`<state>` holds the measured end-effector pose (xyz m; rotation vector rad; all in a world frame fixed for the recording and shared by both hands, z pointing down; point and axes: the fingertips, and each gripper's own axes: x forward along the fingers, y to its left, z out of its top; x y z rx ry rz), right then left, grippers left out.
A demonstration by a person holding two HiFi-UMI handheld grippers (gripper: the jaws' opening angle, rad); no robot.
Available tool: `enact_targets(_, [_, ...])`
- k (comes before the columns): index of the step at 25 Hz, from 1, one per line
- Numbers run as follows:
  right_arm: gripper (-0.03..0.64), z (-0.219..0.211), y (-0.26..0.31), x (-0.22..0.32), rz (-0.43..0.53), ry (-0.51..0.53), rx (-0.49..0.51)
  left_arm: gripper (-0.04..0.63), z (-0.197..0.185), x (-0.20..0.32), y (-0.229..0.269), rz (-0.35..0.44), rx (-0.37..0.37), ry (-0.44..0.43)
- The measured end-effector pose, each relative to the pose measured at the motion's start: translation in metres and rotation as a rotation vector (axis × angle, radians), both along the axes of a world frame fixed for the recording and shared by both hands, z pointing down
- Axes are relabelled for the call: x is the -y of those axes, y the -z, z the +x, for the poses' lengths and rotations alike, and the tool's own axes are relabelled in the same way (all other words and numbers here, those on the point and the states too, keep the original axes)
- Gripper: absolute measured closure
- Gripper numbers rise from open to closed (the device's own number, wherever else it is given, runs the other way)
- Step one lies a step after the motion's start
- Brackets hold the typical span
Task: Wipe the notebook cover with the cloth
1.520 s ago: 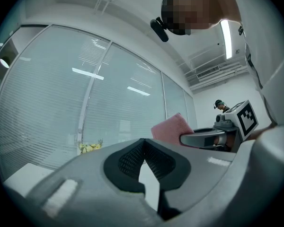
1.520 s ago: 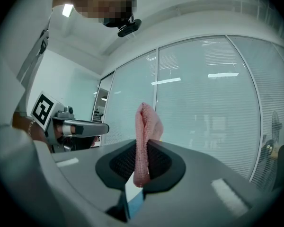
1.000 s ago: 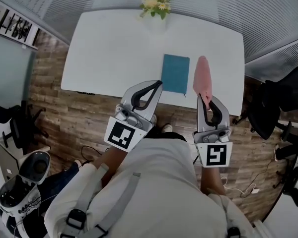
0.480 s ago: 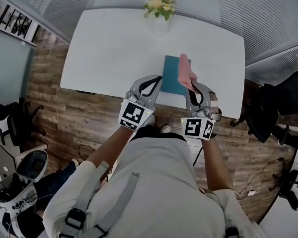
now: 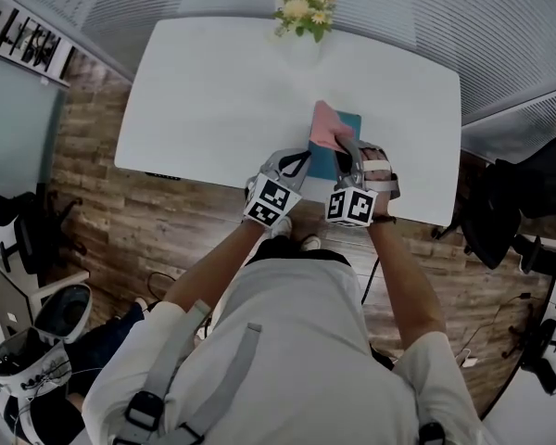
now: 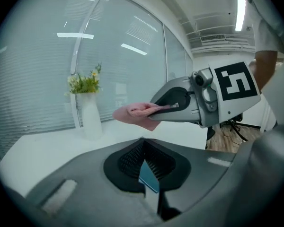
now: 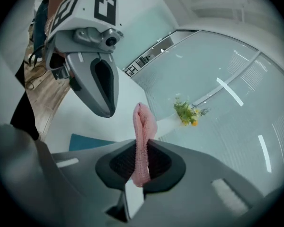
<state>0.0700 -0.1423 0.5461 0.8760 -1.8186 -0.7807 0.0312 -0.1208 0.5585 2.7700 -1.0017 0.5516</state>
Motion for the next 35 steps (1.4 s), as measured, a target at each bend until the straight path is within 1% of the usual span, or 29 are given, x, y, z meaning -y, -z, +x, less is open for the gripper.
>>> enact_targets(5, [0.591, -0.003, -0.034, 0.026, -0.014, 0.026, -0.095, 0.594, 0.005, 0.004, -0.046, -0.070, 0.059, -0.028])
enact_targets(8, [0.591, -0.002, -0.054, 0.041, -0.031, 0.028, -0.140, 0.594, 0.006, 0.007, -0.067, -0.094, 0.090, -0.043])
enact_targets(13, [0.591, 0.004, -0.084, 0.065, -0.071, 0.025, -0.205, 0.594, 0.009, 0.011, -0.094, -0.127, 0.129, -0.065])
enact_targets(17, [0.591, 0.007, -0.107, 0.081, -0.125, 0.017, -0.256, 0.593, 0.009, 0.012, -0.115, -0.164, 0.163, -0.073])
enact_targets(22, [0.591, 0.015, -0.137, 0.099, -0.171, 0.033, -0.374, 0.594, 0.012, 0.009, -0.129, -0.196, 0.203, -0.093])
enact_targets(27, [0.591, 0.014, -0.156, 0.108, -0.221, 0.044, -0.421, 0.594, 0.015, 0.006, -0.138, -0.218, 0.226, -0.108])
enact_targets(30, [0.591, 0.015, -0.171, 0.106, -0.290, 0.054, -0.447, 0.594, 0.015, 0.006, -0.140, -0.227, 0.236, -0.110])
enact_targets(33, [0.592, 0.018, -0.187, 0.098, -0.363, 0.062, -0.448, 0.594, 0.016, 0.003, -0.147, -0.248, 0.248, -0.116])
enact_targets(35, [0.592, 0.019, -0.192, 0.095, -0.382, 0.053, -0.430, 0.594, 0.015, 0.002, -0.151, -0.259, 0.250, -0.120])
